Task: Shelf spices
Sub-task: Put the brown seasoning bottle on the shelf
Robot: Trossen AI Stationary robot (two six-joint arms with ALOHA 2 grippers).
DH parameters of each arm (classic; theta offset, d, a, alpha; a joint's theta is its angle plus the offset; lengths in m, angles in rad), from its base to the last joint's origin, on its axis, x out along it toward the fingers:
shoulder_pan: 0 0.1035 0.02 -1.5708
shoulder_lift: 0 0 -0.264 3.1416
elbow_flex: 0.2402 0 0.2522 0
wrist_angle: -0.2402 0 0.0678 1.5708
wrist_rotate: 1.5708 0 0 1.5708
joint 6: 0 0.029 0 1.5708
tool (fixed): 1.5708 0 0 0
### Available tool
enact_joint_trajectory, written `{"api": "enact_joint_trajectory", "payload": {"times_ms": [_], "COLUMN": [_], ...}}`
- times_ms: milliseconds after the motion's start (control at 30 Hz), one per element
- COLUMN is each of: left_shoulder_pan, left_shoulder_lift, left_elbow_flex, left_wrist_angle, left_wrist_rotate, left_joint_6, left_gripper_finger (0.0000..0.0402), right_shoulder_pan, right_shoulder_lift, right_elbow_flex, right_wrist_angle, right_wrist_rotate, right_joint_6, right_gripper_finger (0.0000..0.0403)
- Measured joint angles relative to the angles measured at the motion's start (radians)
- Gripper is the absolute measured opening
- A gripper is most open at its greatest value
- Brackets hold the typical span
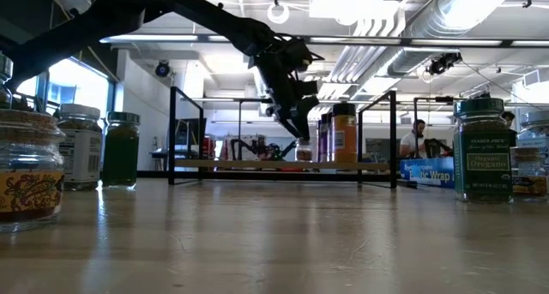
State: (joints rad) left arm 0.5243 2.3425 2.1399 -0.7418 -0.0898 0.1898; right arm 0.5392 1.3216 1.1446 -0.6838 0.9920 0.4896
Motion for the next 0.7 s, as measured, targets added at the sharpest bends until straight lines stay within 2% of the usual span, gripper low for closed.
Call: {"api": "enact_joint_trajectory", "payload": {"times_ms": [700], "left_shoulder_pan": [-0.001], "left_shoulder_lift": [0.0], "left_elbow_flex": [0.012], "left_wrist_angle": [-0.03], "left_wrist_rotate": [-0.017], "left_joint_6": [0.018], "left_gripper_finger": [0.0145], "right_shoulder_pan": [0.0], "right_shoulder_lift": [0.0], "right_elbow_flex": [0.0], "right_wrist_angle": [0.0], "right_wrist_rotate": [0.0], "right_joint_6": [0.007], "right_gripper_finger": [0.0073]}}
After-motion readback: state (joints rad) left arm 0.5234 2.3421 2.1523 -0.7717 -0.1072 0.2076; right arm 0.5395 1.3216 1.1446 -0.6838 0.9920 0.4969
